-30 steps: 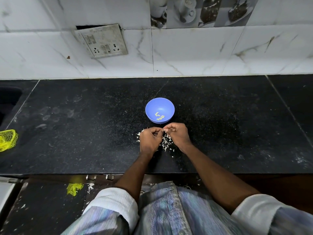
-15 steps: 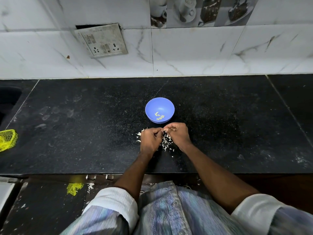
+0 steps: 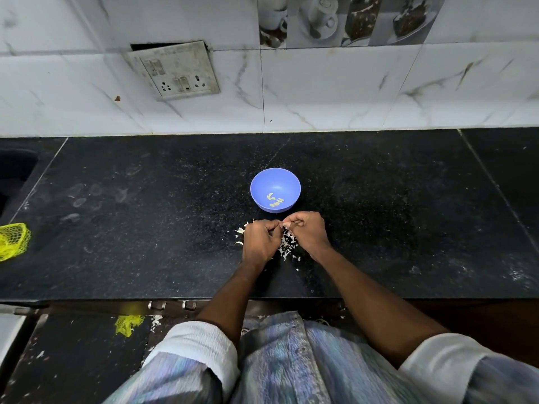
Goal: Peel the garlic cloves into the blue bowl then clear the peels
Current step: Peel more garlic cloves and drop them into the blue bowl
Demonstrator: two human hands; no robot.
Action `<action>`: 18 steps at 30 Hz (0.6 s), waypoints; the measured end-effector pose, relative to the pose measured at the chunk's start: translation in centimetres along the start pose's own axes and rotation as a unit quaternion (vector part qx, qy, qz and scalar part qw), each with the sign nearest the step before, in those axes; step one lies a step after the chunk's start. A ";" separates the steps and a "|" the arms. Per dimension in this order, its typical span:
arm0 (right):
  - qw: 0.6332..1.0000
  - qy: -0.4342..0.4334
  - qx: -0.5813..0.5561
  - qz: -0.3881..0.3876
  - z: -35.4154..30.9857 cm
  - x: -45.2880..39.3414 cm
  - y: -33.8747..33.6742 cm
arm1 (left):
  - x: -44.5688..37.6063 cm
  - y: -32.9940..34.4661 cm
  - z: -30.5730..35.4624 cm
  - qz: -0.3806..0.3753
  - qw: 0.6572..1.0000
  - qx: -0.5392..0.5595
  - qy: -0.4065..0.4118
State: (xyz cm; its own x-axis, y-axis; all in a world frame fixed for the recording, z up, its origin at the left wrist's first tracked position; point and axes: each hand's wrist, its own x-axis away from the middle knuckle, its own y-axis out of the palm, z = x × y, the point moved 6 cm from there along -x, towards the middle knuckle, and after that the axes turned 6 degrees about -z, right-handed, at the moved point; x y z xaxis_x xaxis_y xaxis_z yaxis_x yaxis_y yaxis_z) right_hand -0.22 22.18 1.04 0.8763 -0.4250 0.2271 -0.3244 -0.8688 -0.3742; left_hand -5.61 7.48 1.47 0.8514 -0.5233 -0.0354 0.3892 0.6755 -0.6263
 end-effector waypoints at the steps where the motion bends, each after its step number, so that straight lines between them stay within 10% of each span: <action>1: 1.000 0.001 -0.001 0.001 0.0 0.0 0.0 | 0.0 0.0 0.2 -0.001 1.000 -0.009 0.002; 18: 0.989 0.046 -0.139 -0.033 0.6 -0.1 0.6 | 0.1 -0.2 -0.1 0.024 0.997 0.062 -0.030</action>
State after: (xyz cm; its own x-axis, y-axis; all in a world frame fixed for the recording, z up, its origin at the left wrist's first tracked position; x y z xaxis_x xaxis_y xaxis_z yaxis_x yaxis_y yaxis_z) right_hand -0.28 21.88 0.30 0.8670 -0.3748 0.3284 -0.3640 -0.9264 -0.0963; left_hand -5.67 7.27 1.54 0.8883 -0.4591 -0.0142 0.3844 0.7600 -0.5241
